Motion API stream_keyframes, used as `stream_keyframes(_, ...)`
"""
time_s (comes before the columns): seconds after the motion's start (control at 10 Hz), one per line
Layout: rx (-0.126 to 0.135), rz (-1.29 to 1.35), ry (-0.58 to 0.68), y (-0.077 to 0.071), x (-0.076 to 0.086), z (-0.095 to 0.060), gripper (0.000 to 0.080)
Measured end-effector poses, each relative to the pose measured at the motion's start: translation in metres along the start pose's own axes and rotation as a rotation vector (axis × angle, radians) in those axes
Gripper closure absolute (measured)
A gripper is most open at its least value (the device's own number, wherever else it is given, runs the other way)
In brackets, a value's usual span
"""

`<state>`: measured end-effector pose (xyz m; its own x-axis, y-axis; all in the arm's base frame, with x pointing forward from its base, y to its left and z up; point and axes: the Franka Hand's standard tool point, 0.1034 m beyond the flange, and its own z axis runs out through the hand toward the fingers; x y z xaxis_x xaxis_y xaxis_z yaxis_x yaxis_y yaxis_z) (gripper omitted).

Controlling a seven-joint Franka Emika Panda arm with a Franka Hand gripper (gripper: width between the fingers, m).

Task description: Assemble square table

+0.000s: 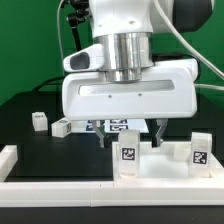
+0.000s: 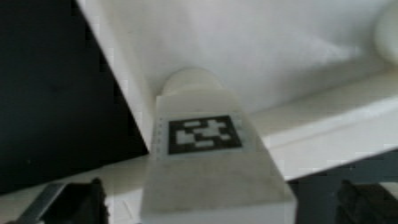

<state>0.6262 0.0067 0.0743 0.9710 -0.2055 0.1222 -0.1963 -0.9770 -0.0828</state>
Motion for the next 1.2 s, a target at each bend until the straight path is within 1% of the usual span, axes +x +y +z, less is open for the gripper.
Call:
stream_keyframes(0.1, 0.002, 0.065, -0.001, 0.0003, -0.0004, 0.0009, 0.0151)
stream_keyframes(0.2, 0.001, 0.062, -0.001, 0.0012, -0.0002, 0.0008, 0.0287)
stream_keyframes(0.3, 0.002, 0.125, -0.002, 0.0008, -0.0004, 0.0011, 0.0287)
stream_keyframes(0.4, 0.002, 0.212, -0.002, 0.0006, -0.0007, 0.0014, 0.0427)
stream_keyframes(0.5, 0.002, 0.276, -0.002, 0.0007, -0.0007, 0.0015, 0.0510)
stream_keyframes(0.7, 0.001, 0.417, -0.003, 0.0009, -0.0005, 0.0015, 0.0510)
stream_keyframes(0.8, -0.003, 0.596, -0.011, 0.0021, 0.0004, 0.0013, 0.0510)
stream_keyframes(0.9, -0.008, 0.837, -0.049, 0.0008, -0.0051, 0.0025, 0.0510)
stream_keyframes(1.0, 0.005, 1.068, -0.104, -0.0015, -0.0080, 0.0022, 0.0510)
stream_keyframes(1.1, 0.051, 1.228, -0.141, -0.0009, -0.0032, 0.0024, 0.0510)
stream_keyframes(1.2, 0.067, 1.327, -0.155, 0.0008, -0.0024, 0.0033, 0.0509)
